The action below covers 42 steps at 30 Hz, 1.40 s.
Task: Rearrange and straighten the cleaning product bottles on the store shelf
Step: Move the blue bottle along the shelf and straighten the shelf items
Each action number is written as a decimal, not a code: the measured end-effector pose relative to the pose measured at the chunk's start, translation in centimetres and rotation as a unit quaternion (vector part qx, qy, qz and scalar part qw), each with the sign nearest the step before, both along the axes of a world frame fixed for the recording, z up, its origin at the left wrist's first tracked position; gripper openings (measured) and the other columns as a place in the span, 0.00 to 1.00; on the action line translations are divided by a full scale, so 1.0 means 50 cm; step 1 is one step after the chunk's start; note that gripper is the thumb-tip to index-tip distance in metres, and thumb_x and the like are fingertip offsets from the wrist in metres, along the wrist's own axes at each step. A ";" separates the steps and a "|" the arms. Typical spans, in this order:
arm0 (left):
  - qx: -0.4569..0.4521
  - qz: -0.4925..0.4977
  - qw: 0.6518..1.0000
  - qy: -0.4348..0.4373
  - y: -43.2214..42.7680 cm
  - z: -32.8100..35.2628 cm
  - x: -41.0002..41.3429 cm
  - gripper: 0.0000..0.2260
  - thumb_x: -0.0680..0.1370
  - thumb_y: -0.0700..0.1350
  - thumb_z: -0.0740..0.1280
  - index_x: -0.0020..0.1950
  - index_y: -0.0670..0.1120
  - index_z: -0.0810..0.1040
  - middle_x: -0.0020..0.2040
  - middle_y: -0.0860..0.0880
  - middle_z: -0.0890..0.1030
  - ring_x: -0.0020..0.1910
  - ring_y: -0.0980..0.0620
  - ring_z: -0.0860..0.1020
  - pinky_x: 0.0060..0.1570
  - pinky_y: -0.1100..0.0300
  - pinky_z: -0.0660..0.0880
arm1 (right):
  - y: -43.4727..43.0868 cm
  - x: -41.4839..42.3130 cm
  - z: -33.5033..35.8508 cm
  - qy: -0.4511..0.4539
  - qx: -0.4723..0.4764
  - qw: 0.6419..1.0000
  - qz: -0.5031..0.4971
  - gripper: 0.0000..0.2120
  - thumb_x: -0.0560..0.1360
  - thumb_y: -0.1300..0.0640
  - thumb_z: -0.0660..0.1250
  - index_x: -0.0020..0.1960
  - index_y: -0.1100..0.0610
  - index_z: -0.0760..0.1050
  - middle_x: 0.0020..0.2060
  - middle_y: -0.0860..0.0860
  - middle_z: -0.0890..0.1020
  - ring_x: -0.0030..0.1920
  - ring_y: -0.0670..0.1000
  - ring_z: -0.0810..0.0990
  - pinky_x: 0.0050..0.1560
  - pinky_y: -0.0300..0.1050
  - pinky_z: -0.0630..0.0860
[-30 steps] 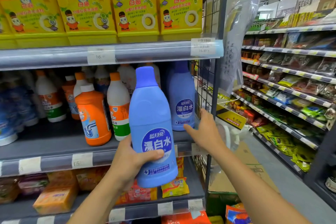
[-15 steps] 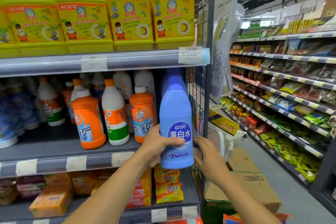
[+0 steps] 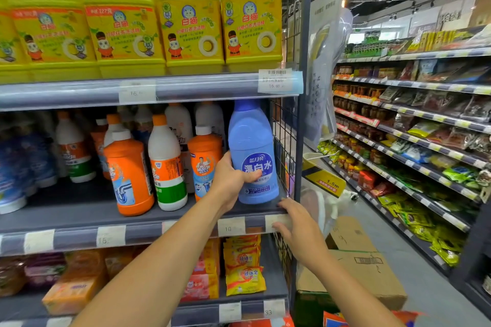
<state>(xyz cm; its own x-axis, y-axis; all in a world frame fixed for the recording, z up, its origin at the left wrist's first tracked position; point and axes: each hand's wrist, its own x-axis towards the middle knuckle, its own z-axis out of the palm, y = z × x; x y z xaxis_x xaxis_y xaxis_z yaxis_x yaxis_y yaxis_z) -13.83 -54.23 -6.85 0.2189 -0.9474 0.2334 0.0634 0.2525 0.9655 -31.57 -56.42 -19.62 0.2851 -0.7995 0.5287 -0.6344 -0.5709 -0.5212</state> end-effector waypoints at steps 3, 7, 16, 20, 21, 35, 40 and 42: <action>0.001 0.009 1.000 -0.011 -0.010 -0.015 0.001 0.25 0.64 0.31 0.77 0.55 0.51 0.77 0.51 0.49 0.85 0.51 0.49 0.82 0.46 0.52 0.81 | 0.000 0.001 0.004 0.002 0.000 1.000 -0.005 0.21 0.74 0.52 0.69 0.66 0.49 0.70 0.66 0.45 0.72 0.66 0.45 0.69 0.63 0.36 0.61; 0.013 0.028 0.998 -0.054 -0.017 -0.038 -0.006 0.25 0.63 0.35 0.79 0.51 0.55 0.75 0.50 0.52 0.84 0.48 0.52 0.83 0.43 0.56 0.81 | 0.003 0.002 0.006 -0.005 0.004 1.000 -0.004 0.22 0.74 0.52 0.70 0.66 0.49 0.69 0.66 0.46 0.73 0.66 0.46 0.70 0.63 0.38 0.63; -0.011 0.088 0.988 -0.128 -0.020 -0.062 -0.010 0.26 0.66 0.40 0.78 0.57 0.49 0.69 0.54 0.50 0.80 0.51 0.55 0.80 0.46 0.59 0.79 | 0.003 -0.003 0.022 -0.028 0.040 0.999 0.013 0.23 0.72 0.52 0.72 0.64 0.47 0.69 0.59 0.43 0.75 0.60 0.43 0.72 0.58 0.34 0.68; -0.032 0.129 0.970 -0.205 -0.012 -0.066 -0.016 0.25 0.68 0.44 0.77 0.61 0.49 0.70 0.56 0.51 0.75 0.52 0.56 0.77 0.45 0.67 0.73 | -0.019 0.001 0.080 -0.116 0.086 0.989 0.013 0.26 0.72 0.49 0.71 0.68 0.50 0.68 0.59 0.44 0.76 0.57 0.41 0.73 0.48 0.28 0.67; -0.030 0.143 0.964 -0.223 -0.011 -0.068 -0.018 0.26 0.68 0.45 0.77 0.62 0.49 0.69 0.56 0.50 0.73 0.53 0.56 0.75 0.45 0.68 0.71 | -0.027 0.005 0.096 -0.128 0.091 0.987 0.018 0.29 0.72 0.48 0.71 0.70 0.51 0.66 0.62 0.45 0.75 0.59 0.42 0.72 0.50 0.31 0.68; 0.022 0.018 0.991 -0.128 -0.015 -0.087 -0.002 0.32 0.67 0.30 0.73 0.66 0.50 0.67 0.54 0.53 0.79 0.53 0.57 0.79 0.48 0.62 0.78 | -0.072 0.046 0.164 -0.135 0.217 0.954 0.160 0.31 0.73 0.61 0.71 0.71 0.47 0.63 0.60 0.45 0.78 0.58 0.41 0.77 0.51 0.36 0.75; 0.037 0.019 0.987 -0.152 -0.025 -0.086 0.004 0.32 0.68 0.32 0.74 0.68 0.48 0.67 0.57 0.50 0.78 0.56 0.52 0.78 0.54 0.56 0.78 | -0.079 0.055 0.165 -0.127 0.213 0.957 0.149 0.31 0.73 0.62 0.70 0.72 0.49 0.62 0.60 0.46 0.77 0.56 0.42 0.76 0.47 0.32 0.72; 0.045 0.024 0.985 -0.163 -0.027 -0.083 0.005 0.32 0.67 0.32 0.74 0.68 0.47 0.67 0.59 0.48 0.78 0.58 0.50 0.77 0.57 0.53 0.77 | -0.082 0.058 0.165 -0.122 0.209 0.960 0.142 0.31 0.74 0.61 0.70 0.73 0.49 0.61 0.60 0.46 0.77 0.57 0.43 0.76 0.47 0.31 0.71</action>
